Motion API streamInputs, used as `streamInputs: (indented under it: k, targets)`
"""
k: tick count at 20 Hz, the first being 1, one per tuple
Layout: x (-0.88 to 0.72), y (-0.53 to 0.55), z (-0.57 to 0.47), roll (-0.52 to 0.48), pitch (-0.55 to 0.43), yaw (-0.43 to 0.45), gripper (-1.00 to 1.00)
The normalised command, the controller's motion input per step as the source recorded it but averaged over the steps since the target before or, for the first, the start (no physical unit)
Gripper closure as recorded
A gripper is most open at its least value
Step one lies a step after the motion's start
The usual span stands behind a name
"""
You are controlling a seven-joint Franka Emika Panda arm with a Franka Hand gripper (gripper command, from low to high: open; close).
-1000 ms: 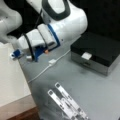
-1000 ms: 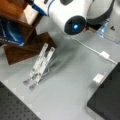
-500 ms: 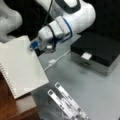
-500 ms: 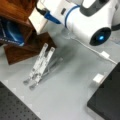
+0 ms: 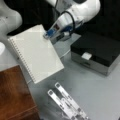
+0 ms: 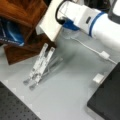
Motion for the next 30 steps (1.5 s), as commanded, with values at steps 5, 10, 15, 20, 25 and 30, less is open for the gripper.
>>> streamInputs:
  k: [5, 10, 15, 20, 25, 30]
  targets:
    - [0.24, 0.13, 0.15, -0.099, 0.039, 0.121, 1.0]
    - [0.32, 0.03, 0.09, -0.135, 0.048, 0.16, 1.0]
    - [0.34, -0.04, -0.02, -0.164, 0.11, 0.245, 1.0]
    - [0.22, -0.07, -0.21, -0.172, 0.066, 0.191, 1.0]
    - [0.14, -0.12, -0.27, -0.183, 0.002, 0.112, 1.0]
    - [0.12, -0.16, -0.22, -0.185, -0.101, 0.099, 1.0]
